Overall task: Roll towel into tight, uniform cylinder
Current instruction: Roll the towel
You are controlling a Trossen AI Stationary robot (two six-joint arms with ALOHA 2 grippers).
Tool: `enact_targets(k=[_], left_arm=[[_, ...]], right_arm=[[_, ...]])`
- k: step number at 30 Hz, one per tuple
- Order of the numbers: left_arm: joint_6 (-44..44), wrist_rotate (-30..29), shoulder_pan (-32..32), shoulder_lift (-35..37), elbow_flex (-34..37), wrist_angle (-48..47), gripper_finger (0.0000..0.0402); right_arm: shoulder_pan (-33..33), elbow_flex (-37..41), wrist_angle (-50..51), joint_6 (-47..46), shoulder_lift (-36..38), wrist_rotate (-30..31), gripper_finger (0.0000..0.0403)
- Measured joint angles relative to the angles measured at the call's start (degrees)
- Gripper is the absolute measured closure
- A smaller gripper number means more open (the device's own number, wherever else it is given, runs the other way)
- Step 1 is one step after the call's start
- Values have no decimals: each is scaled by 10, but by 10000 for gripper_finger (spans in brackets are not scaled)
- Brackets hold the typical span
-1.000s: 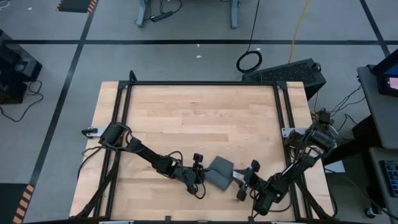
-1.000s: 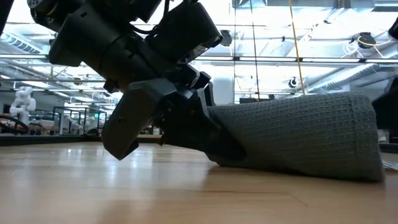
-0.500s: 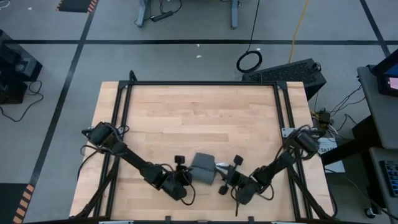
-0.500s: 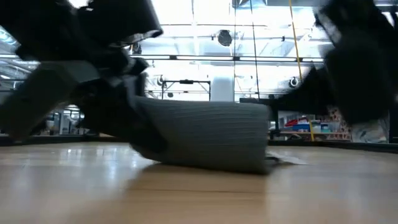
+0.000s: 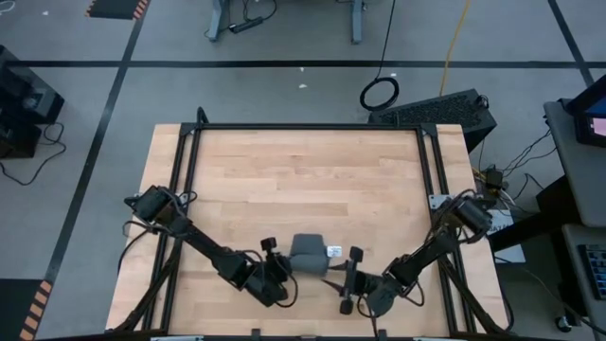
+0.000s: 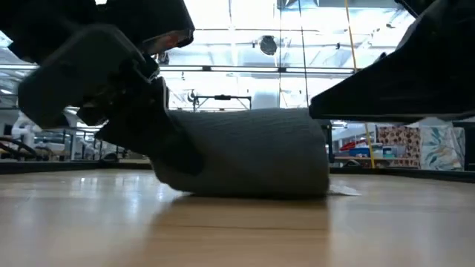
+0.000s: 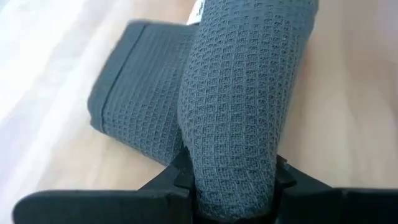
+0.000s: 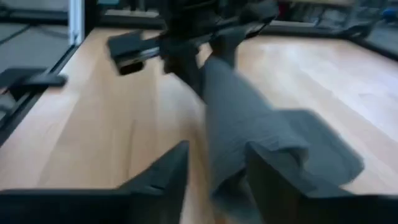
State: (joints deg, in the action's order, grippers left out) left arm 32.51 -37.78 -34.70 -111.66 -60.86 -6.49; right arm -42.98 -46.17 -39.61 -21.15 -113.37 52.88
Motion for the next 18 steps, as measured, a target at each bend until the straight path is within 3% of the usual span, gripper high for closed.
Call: enact_targets(k=[4, 9, 18], left_arm=[[-11, 50, 13, 0, 0, 3, 314], [-14, 65, 26, 0, 0, 2, 314], [-19, 91, 39, 1, -1, -3, 314]], right_arm=[[3, 0, -86, 41, -38, 39, 157], [18, 0, -149, 71, -71, 16, 70], [3, -2, -169, 103, -64, 16, 64]])
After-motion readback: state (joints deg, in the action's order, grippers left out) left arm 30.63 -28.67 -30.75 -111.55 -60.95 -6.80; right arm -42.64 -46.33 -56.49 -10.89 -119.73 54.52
